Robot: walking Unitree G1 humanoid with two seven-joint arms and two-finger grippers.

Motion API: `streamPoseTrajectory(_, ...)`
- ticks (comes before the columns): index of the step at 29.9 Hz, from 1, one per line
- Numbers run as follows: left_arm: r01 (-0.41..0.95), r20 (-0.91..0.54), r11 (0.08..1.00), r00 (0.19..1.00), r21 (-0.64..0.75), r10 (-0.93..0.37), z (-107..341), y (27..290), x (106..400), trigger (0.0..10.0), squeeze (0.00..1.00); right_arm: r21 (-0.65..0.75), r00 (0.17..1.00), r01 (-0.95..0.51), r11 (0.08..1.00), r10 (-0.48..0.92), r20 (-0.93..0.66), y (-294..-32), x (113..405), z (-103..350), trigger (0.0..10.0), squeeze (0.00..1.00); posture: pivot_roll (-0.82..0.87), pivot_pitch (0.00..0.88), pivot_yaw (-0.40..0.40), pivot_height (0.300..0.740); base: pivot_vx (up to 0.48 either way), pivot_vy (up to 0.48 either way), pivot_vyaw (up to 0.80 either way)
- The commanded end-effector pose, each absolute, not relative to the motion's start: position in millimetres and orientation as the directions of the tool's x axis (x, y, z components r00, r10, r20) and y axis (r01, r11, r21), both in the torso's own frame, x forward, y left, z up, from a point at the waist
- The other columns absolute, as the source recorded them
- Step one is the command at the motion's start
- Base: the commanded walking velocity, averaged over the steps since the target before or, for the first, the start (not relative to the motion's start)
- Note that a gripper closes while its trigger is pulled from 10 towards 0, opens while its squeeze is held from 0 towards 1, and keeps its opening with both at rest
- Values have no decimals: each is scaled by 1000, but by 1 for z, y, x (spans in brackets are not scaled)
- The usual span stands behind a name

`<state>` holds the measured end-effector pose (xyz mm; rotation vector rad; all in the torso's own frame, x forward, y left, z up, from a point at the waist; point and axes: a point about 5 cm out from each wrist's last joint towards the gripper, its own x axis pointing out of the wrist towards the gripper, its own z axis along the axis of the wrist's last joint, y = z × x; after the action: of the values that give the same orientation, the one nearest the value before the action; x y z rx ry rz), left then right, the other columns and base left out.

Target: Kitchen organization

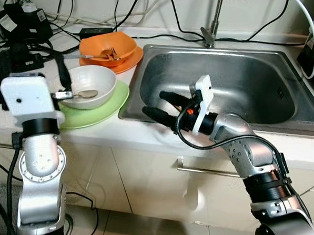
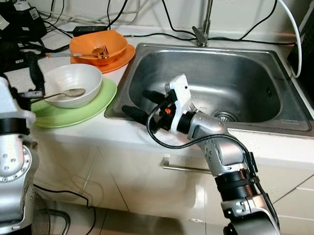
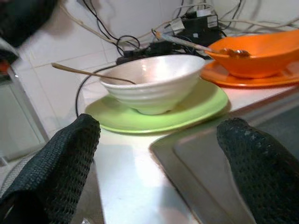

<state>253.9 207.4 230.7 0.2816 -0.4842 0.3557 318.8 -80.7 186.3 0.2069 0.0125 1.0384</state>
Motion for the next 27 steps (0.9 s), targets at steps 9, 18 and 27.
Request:
streamPoseTrajectory(9,-464,396,882,827,79,400,210,224,253,10000,0,195,510,-851,488,857,78,-85,305,184,10000,0,5,39,26,740,0,0,0)
streamPoseTrajectory(18,-472,321,882,834,-3,448,199,232,263,10000,0,209,532,-836,507,842,86,-87,301,186,10000,0,-5,34,27,740,0,0,0)
streamPoseTrajectory(27,-437,261,894,855,-101,447,190,232,274,10000,0,202,538,-835,513,837,98,-87,300,191,10000,0,-23,34,23,740,0,0,0)
